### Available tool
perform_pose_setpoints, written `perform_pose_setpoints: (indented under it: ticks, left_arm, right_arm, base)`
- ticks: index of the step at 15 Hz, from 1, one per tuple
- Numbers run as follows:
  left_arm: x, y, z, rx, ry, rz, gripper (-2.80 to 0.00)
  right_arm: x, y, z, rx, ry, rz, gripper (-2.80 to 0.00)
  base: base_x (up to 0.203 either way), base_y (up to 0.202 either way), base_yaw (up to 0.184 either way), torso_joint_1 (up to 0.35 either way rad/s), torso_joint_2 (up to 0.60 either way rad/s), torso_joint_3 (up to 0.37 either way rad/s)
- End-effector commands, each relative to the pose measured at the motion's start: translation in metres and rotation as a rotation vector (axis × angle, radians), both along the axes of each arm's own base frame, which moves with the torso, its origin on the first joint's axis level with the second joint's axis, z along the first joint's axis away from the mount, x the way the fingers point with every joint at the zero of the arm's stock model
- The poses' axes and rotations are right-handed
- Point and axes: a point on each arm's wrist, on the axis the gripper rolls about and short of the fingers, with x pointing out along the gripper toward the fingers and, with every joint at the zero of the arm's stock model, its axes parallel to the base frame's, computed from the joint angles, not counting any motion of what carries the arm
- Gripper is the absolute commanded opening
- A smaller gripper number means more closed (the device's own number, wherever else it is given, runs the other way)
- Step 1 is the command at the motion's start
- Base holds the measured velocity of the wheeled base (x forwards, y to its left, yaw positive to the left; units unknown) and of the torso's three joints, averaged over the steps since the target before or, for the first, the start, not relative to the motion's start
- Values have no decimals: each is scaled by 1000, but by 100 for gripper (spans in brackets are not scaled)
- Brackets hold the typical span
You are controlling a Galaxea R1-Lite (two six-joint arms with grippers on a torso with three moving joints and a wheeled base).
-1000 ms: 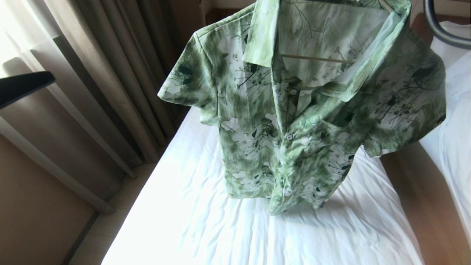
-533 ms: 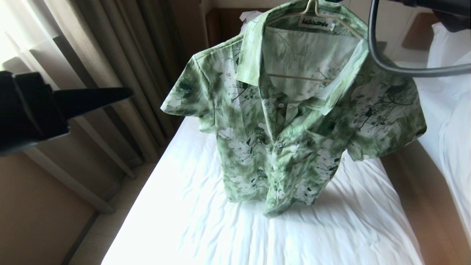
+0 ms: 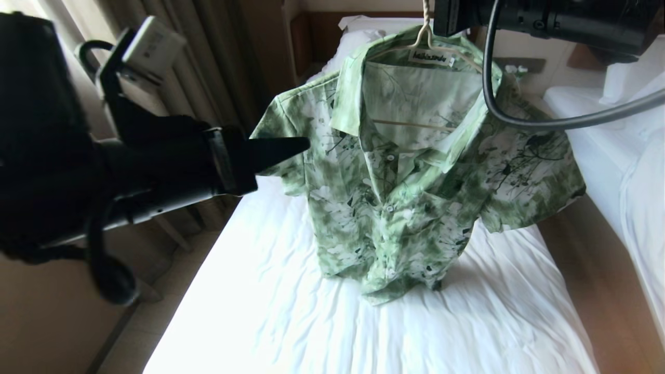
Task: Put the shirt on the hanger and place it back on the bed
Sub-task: Take the clothes hanger out of the clothes
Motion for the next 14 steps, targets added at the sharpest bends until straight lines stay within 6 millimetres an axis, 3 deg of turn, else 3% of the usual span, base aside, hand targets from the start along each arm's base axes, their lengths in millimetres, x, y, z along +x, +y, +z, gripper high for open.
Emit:
perform_pose_setpoints:
  ticks: [1,6,9,14]
  left_arm:
    - [29,-29,-19,47,52,22,0]
    - [49,-46,-13,38,-2,51,0]
    - [50,-48,-11,75,-44,54,0]
    - [51,-71,-8,92,-70,59,0]
  right_arm:
    - [1,1,-1,-2,2,-2,-280]
    - [-3,0,2,12,1,7,-280]
    - [-13,-1,6,47,13,31,-280]
    - [-15,5,5,48,22,32,-280]
  base:
    - [0,0,0,0,0,0]
    - [0,0,0,0,0,0]
    - [0,0,0,0,0,0]
    - [0,0,0,0,0,0]
